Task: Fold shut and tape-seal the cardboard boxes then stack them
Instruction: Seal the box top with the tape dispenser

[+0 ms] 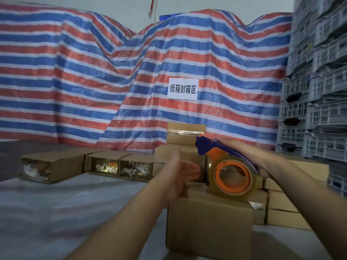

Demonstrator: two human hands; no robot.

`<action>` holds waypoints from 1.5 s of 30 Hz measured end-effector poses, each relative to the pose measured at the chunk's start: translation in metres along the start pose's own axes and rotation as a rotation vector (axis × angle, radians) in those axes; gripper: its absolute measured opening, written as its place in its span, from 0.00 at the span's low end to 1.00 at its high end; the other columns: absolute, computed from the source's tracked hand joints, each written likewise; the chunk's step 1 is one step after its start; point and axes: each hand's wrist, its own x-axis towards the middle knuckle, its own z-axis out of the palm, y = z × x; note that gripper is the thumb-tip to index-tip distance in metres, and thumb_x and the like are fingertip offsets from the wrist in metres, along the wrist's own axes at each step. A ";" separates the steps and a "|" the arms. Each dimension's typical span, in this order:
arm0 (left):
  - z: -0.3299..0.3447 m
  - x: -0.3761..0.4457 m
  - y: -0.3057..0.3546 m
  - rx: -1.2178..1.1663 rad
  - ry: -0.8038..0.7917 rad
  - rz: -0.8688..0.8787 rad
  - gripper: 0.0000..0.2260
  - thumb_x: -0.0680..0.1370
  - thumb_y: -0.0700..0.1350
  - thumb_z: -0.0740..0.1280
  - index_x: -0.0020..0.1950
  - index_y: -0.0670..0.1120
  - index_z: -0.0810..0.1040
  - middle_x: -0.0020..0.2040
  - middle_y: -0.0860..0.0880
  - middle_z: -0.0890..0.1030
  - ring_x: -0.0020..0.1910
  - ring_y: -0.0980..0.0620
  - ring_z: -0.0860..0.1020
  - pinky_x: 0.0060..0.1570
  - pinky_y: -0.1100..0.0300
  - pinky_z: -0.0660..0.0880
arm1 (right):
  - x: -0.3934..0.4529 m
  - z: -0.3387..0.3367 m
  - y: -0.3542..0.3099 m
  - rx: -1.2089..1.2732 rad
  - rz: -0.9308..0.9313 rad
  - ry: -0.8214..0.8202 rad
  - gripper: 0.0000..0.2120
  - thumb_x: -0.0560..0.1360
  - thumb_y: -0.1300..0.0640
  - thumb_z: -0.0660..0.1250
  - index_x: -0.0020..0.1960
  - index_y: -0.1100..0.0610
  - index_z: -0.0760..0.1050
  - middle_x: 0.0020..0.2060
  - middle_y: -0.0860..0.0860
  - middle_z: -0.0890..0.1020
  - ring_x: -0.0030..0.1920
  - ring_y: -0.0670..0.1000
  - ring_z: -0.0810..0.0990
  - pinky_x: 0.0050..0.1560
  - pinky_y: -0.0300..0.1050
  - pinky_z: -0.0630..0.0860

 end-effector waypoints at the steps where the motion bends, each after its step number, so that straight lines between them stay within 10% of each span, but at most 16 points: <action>1: -0.002 0.001 0.000 -0.036 -0.010 -0.010 0.36 0.82 0.65 0.46 0.53 0.37 0.81 0.54 0.39 0.84 0.56 0.44 0.80 0.64 0.49 0.65 | 0.000 0.001 -0.001 -0.016 -0.008 -0.011 0.37 0.59 0.32 0.75 0.58 0.54 0.77 0.46 0.57 0.87 0.40 0.54 0.87 0.39 0.46 0.83; 6: -0.010 0.000 0.002 -0.176 -0.037 -0.067 0.29 0.81 0.62 0.55 0.55 0.37 0.80 0.57 0.40 0.83 0.57 0.45 0.80 0.76 0.43 0.47 | 0.004 0.005 -0.001 -0.042 -0.036 -0.010 0.35 0.58 0.33 0.74 0.57 0.53 0.76 0.45 0.57 0.87 0.40 0.55 0.87 0.49 0.53 0.82; 12: -0.007 -0.002 0.012 -0.204 -0.062 -0.116 0.24 0.79 0.61 0.63 0.56 0.40 0.82 0.54 0.42 0.85 0.57 0.44 0.80 0.74 0.47 0.51 | 0.012 0.010 -0.009 -0.080 0.028 -0.103 0.33 0.63 0.34 0.72 0.59 0.56 0.78 0.48 0.60 0.86 0.41 0.55 0.85 0.51 0.52 0.80; 15: -0.005 -0.002 0.012 -0.207 -0.017 -0.076 0.15 0.79 0.50 0.67 0.61 0.42 0.80 0.55 0.44 0.85 0.56 0.46 0.82 0.54 0.57 0.74 | 0.014 0.011 -0.012 -0.123 0.032 -0.130 0.30 0.66 0.33 0.71 0.58 0.54 0.78 0.49 0.60 0.86 0.42 0.55 0.85 0.53 0.53 0.79; 18: -0.006 -0.002 0.013 -0.236 0.023 -0.066 0.12 0.80 0.41 0.66 0.62 0.41 0.79 0.54 0.44 0.85 0.54 0.49 0.83 0.29 0.63 0.77 | 0.016 0.011 -0.014 -0.154 0.045 -0.140 0.31 0.67 0.32 0.70 0.58 0.54 0.78 0.49 0.59 0.86 0.42 0.54 0.85 0.51 0.50 0.80; 23: -0.010 0.001 0.008 -0.077 0.068 -0.033 0.06 0.81 0.42 0.64 0.52 0.45 0.80 0.47 0.49 0.84 0.52 0.51 0.78 0.57 0.49 0.70 | 0.019 0.009 -0.021 -0.174 0.144 -0.208 0.34 0.66 0.34 0.71 0.61 0.57 0.76 0.46 0.59 0.86 0.40 0.53 0.85 0.45 0.46 0.81; 31: -0.015 0.005 -0.013 -0.229 0.242 0.038 0.07 0.81 0.38 0.60 0.44 0.43 0.73 0.38 0.46 0.75 0.38 0.50 0.75 0.60 0.45 0.77 | 0.015 -0.007 -0.032 -0.172 0.316 -0.326 0.29 0.69 0.41 0.71 0.62 0.58 0.72 0.41 0.57 0.85 0.34 0.51 0.84 0.34 0.42 0.81; 45: -0.058 -0.011 -0.035 0.242 0.395 0.095 0.07 0.75 0.38 0.64 0.37 0.42 0.76 0.33 0.46 0.76 0.30 0.49 0.75 0.29 0.60 0.75 | 0.028 0.045 -0.060 -0.769 0.242 -0.366 0.24 0.78 0.36 0.62 0.57 0.57 0.78 0.34 0.50 0.83 0.30 0.46 0.80 0.32 0.35 0.77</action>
